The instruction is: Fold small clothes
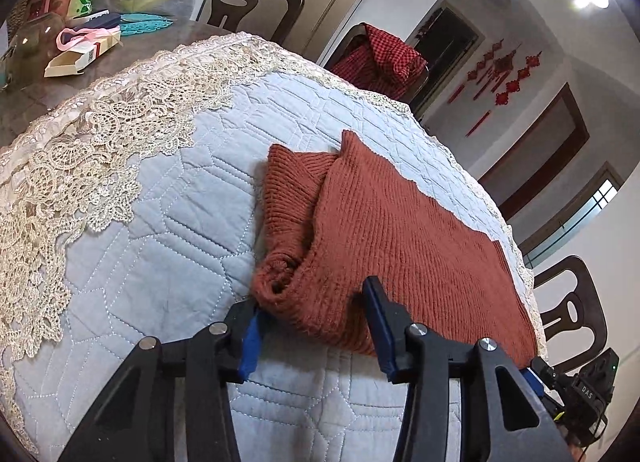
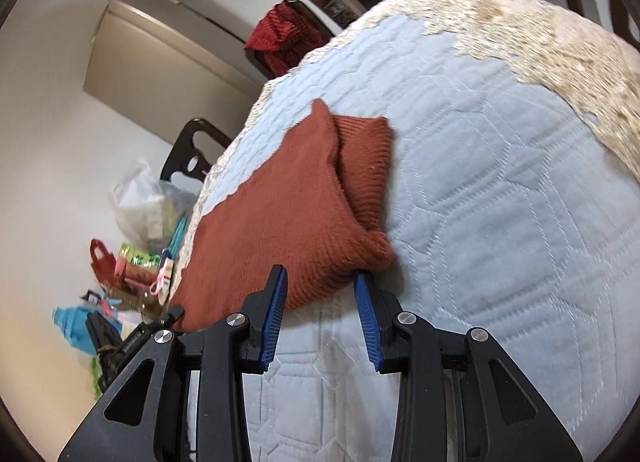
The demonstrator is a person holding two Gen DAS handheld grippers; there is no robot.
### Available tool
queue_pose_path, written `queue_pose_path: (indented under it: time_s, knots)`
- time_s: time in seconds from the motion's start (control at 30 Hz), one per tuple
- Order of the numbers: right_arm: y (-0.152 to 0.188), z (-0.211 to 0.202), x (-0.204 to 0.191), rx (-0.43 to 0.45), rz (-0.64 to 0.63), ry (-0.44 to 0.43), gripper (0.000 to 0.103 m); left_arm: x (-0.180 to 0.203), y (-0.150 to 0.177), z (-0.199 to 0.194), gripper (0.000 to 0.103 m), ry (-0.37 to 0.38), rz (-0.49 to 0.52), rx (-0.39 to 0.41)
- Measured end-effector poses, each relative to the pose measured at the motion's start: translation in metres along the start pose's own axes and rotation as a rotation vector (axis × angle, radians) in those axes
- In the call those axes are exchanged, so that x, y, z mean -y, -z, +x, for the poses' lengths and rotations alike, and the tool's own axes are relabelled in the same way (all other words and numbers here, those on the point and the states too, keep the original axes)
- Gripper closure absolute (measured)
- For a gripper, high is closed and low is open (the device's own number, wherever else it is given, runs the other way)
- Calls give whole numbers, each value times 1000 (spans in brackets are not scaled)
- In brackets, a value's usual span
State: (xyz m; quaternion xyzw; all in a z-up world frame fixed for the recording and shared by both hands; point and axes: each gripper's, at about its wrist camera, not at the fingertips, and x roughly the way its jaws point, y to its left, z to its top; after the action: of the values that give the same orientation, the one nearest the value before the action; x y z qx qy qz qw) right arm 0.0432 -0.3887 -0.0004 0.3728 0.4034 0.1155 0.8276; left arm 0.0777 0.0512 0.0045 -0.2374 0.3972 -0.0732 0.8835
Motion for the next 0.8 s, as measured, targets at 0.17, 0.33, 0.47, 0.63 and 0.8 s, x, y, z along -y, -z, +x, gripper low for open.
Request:
queue_pose_path:
  time_s: [0.17,0.33,0.47,0.63,0.8]
  knots:
    - [-8,4,2,10,32,-3,67,2,-3,5,62,-16,4,-4]
    - [-10,7,-2,20,57,-13,59,2,-4,5,69,-26,12,-12]
    - [-9,5,1,21,67,-23,59,5,-3,6,74,-44,35,-13]
    - [-17,13,-4,30,6,36,72,16,-4,6,82,-79,84,-6]
    - [-18,16,-3,21,-1,37,88,23,-6,0,86,-92,126,-2]
